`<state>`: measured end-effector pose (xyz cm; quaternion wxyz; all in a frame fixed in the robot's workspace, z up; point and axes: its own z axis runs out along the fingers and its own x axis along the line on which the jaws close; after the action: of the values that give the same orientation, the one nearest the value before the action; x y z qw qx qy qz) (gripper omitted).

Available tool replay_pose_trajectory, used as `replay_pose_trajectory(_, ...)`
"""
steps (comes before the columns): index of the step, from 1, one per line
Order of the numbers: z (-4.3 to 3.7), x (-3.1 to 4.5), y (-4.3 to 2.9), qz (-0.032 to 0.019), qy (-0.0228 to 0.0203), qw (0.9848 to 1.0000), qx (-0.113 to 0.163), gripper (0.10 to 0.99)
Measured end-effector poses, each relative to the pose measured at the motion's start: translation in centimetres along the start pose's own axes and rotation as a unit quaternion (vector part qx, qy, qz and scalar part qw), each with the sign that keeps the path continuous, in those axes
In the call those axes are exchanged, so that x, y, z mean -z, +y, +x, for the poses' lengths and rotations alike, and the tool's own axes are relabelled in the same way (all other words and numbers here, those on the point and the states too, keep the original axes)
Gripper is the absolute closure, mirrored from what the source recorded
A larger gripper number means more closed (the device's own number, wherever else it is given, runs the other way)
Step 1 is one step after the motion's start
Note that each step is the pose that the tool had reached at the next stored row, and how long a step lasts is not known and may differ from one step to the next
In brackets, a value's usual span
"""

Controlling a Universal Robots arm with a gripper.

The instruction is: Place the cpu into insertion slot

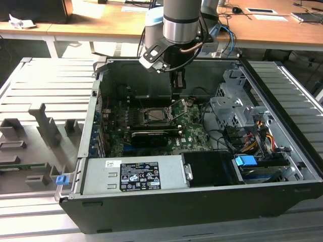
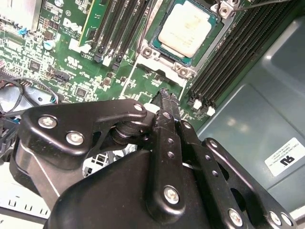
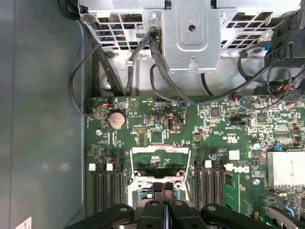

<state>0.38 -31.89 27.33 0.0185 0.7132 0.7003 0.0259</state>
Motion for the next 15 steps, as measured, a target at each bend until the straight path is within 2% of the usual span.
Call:
replay_pose_trajectory(4, 0.01, 0.1, 0.07, 0.0, 0.0001, 1.0, 0.0, 0.98)
replay_pose_trajectory(9, 0.03, 0.02, 1.47, 0.0, 0.0001, 1.0, 0.0, 0.98)
replay_pose_trajectory(13, 0.04, -0.02, 2.11, 0.0, 0.0, 1.0, 0.0, 0.98)
replay_pose_trajectory(15, 0.05, -0.05, 2.66, 0.0, 0.0, 1.0, 0.0, 0.98)
